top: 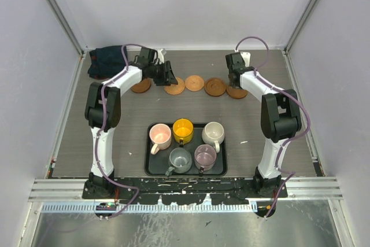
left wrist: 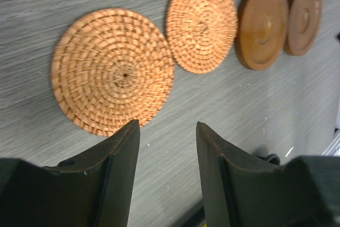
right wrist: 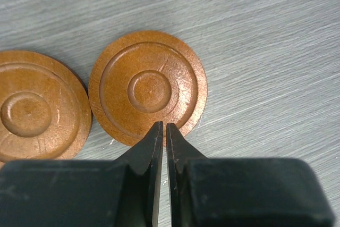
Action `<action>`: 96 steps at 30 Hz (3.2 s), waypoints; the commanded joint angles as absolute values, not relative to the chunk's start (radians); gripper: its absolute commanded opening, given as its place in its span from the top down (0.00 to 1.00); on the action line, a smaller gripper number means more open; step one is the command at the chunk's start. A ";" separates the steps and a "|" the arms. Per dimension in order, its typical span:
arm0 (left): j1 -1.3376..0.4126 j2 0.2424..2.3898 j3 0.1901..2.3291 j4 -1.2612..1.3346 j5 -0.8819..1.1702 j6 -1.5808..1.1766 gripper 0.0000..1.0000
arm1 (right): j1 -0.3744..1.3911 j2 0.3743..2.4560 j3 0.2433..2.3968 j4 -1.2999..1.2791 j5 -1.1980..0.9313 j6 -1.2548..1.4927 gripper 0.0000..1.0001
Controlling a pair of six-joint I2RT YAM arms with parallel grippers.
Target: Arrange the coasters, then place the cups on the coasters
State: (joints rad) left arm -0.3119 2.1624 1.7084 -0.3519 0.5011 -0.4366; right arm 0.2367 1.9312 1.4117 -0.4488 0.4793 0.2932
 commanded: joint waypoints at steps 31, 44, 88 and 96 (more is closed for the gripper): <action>-0.302 2.322 1.890 -0.555 0.289 -0.355 0.48 | 0.420 2.022 1.574 -0.307 0.238 0.259 0.91; -0.255 2.278 1.823 -0.520 0.300 -0.379 0.48 | 0.451 2.163 1.731 -0.283 0.102 0.256 0.91; -0.254 2.240 1.776 -0.472 0.342 -0.403 0.38 | 0.512 2.323 1.839 -0.317 0.049 0.270 0.93; -0.254 2.222 1.837 -0.472 0.353 -0.406 0.37 | 0.513 2.262 1.856 -0.302 0.100 0.229 0.93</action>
